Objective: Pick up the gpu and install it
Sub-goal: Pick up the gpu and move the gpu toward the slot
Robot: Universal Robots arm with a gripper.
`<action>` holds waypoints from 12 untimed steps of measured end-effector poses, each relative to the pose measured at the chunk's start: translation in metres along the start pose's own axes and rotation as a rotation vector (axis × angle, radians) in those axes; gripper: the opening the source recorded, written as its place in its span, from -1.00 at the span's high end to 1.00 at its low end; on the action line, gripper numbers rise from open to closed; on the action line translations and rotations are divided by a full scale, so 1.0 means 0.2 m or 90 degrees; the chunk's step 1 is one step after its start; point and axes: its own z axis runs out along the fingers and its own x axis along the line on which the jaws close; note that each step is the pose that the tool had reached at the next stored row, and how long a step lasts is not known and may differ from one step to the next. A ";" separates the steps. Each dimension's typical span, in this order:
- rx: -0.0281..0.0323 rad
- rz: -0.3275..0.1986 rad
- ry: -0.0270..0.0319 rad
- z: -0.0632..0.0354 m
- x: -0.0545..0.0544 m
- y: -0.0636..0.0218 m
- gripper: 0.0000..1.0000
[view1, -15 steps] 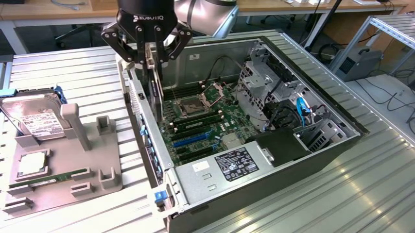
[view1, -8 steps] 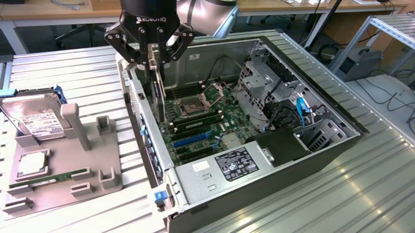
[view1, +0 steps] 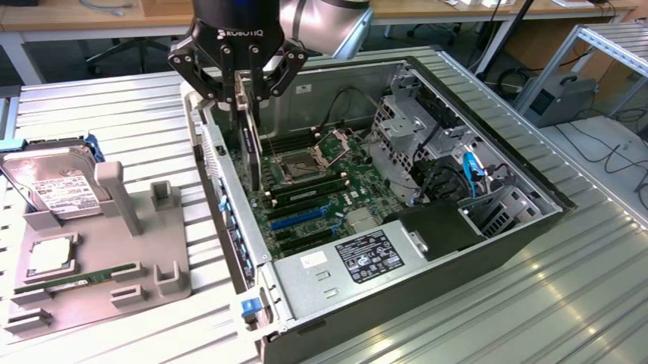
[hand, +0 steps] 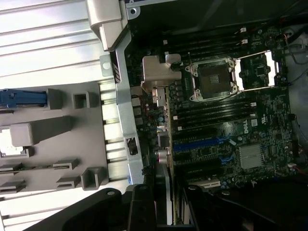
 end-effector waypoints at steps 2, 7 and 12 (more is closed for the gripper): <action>0.0000 0.000 0.0000 0.005 -0.01 0.001 0.44; 0.0000 0.000 0.0000 0.019 -0.03 0.005 0.44; 0.0000 0.000 0.0000 0.030 -0.04 0.008 0.44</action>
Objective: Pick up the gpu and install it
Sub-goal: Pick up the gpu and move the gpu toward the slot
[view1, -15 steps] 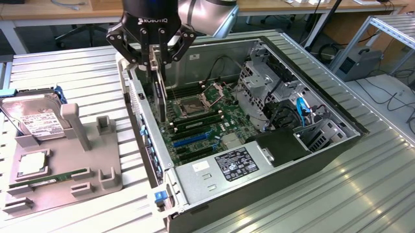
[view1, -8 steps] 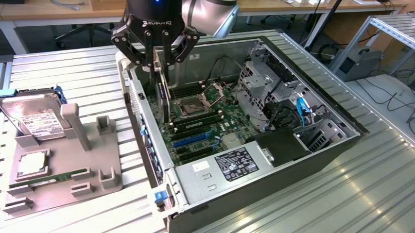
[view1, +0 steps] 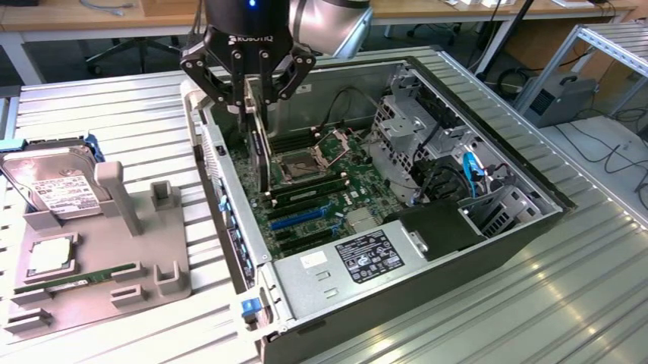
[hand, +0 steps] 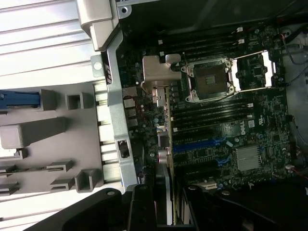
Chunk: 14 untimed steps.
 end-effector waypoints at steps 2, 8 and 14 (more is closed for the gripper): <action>0.0000 0.000 0.0000 0.006 -0.01 0.002 0.44; 0.0000 0.000 0.0000 0.019 -0.03 0.006 0.44; 0.0000 0.000 0.0000 0.030 -0.06 0.010 0.44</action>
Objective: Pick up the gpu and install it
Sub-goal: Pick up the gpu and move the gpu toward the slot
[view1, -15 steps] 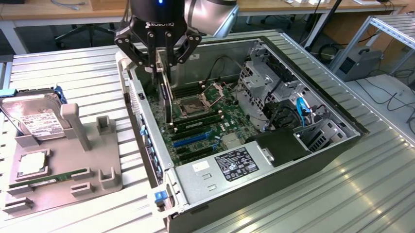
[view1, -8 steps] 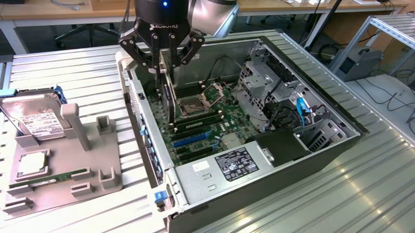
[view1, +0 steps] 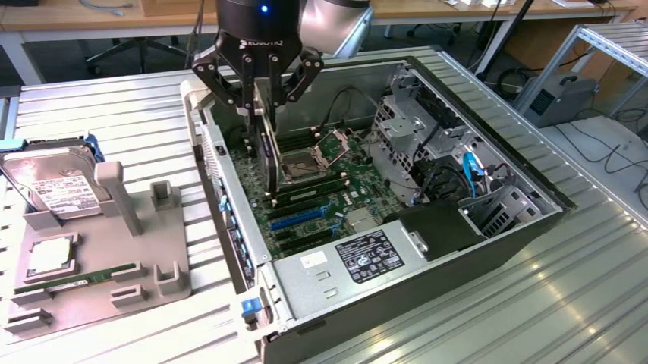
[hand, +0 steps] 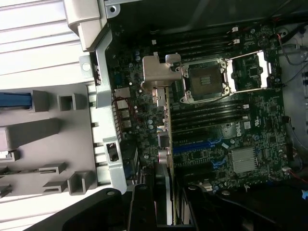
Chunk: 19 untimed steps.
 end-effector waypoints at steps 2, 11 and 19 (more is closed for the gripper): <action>0.0000 0.000 0.0000 0.004 -0.01 0.002 0.44; 0.0000 0.000 0.0000 0.022 -0.06 0.011 0.44; -0.0001 0.000 0.0000 0.040 -0.10 0.019 0.44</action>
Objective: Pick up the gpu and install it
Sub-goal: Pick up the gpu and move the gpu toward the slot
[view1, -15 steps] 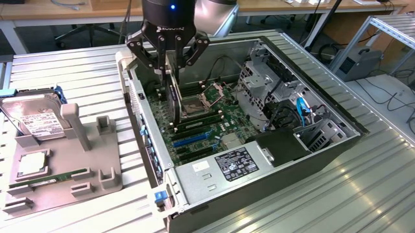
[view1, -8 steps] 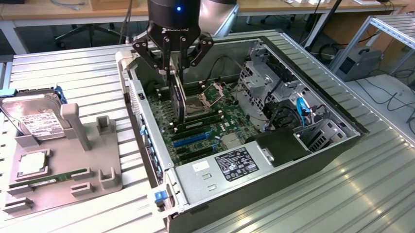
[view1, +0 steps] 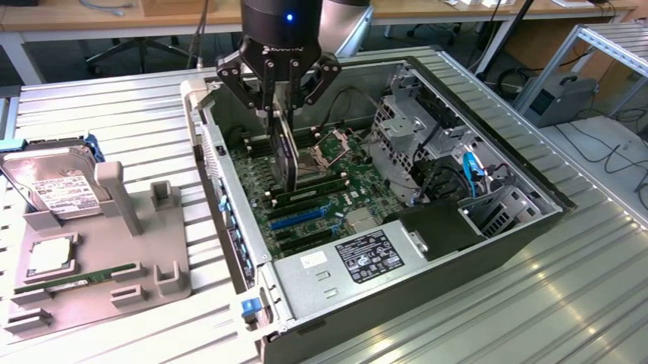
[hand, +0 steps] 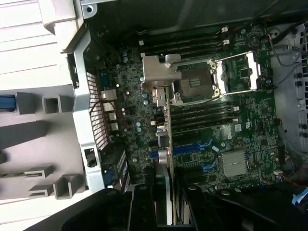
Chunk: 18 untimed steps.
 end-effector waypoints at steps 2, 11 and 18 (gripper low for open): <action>0.0000 0.000 0.0000 0.003 -0.01 0.001 0.44; 0.0000 0.000 0.0000 0.018 -0.04 0.008 0.44; 0.0001 0.000 0.0000 0.031 -0.07 0.013 0.44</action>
